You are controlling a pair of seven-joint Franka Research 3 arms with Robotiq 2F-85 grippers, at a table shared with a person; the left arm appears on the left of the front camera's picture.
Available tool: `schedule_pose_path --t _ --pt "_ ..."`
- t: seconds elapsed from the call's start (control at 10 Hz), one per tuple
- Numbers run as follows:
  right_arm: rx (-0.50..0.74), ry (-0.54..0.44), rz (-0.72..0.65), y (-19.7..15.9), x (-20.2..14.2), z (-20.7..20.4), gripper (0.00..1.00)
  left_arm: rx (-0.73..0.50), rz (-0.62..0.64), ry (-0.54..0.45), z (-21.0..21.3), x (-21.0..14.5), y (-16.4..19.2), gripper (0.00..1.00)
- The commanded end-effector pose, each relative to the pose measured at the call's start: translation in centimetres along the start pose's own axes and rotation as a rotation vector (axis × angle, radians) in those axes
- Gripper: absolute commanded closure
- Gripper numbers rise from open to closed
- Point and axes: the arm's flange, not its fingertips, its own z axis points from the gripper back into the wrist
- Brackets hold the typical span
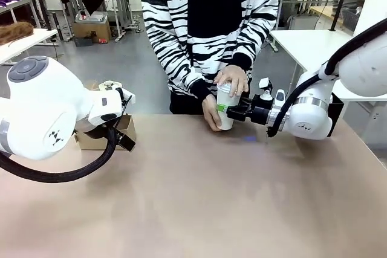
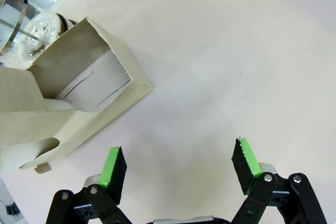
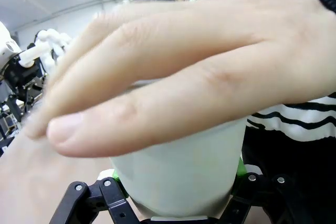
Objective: Pour a drink into a cup and package it in a carrier.
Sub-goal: When a person places the Paper Cup Lid on the 600 ml Paper Cup , lift the 600 ml Paper Cup.
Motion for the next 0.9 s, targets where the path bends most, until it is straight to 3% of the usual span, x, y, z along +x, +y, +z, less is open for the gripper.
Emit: schedule_pose_path --t 0.0,0.8 --pt "0.003 -0.005 0.002 0.21 0.36 -0.20 0.20 -0.001 0.000 -0.001 0.04 0.00 -0.03 0.00" --pt "0.003 -0.005 0.002 0.21 0.36 -0.20 0.20 -0.001 0.000 -0.001 0.04 0.00 -0.03 0.00"
